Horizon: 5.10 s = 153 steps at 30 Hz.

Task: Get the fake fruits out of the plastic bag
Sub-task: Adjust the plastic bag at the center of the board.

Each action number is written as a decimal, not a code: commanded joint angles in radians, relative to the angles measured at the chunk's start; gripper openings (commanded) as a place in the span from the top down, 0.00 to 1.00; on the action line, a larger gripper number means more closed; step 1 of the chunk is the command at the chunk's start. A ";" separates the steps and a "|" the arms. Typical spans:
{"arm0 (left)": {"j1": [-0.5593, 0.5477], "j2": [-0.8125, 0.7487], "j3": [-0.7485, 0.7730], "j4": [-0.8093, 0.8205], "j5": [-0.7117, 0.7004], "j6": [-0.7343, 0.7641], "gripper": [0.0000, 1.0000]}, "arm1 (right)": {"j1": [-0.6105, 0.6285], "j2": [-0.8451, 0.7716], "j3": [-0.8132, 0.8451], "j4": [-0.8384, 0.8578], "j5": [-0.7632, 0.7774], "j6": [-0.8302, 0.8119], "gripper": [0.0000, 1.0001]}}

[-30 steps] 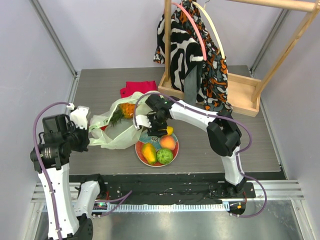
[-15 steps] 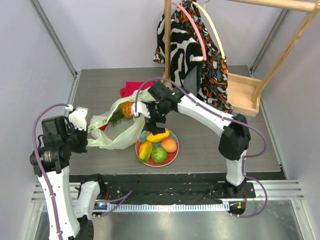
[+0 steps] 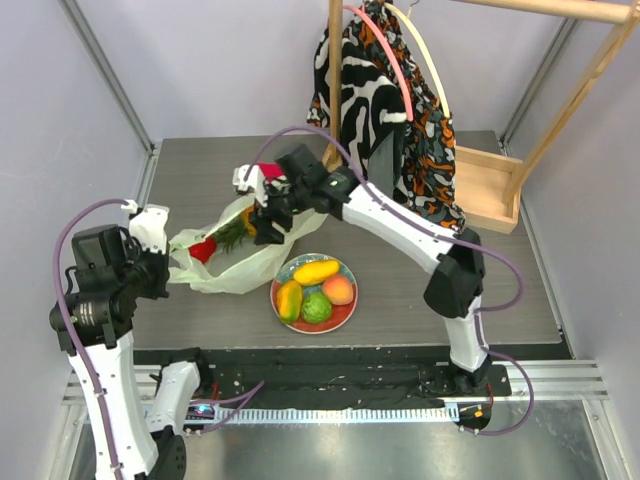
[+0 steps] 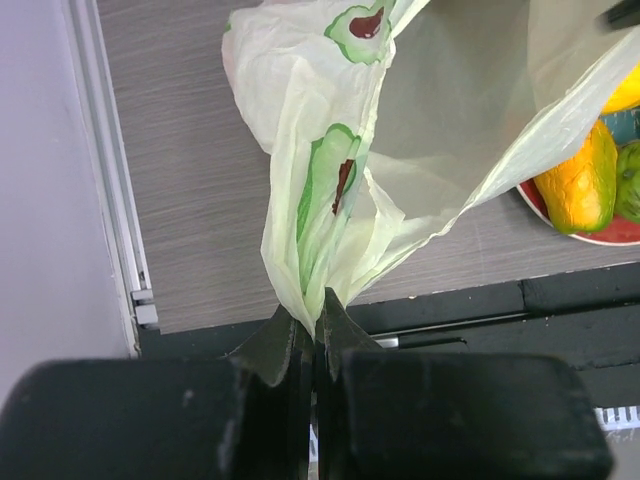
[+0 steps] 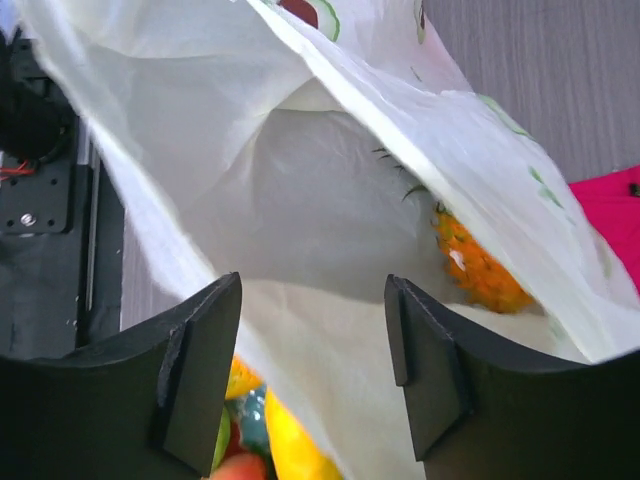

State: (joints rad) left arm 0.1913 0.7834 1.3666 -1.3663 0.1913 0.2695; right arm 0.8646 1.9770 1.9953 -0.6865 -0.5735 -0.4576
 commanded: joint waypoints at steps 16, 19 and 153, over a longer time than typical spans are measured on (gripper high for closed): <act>0.005 -0.144 0.018 -0.295 -0.234 0.194 1.00 | 0.234 0.266 0.046 0.238 0.303 0.379 0.39; 0.005 -0.170 0.069 -0.295 -0.213 0.174 1.00 | 0.188 0.333 0.123 0.278 0.324 0.518 0.35; 0.017 0.174 0.177 -0.081 0.364 0.079 1.00 | -0.073 0.135 -0.148 0.444 0.289 0.582 0.06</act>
State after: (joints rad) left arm 0.2054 1.0431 1.6550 -1.3178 0.5064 0.2855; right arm 0.7673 2.2047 2.0918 -0.1844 -0.2295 0.0460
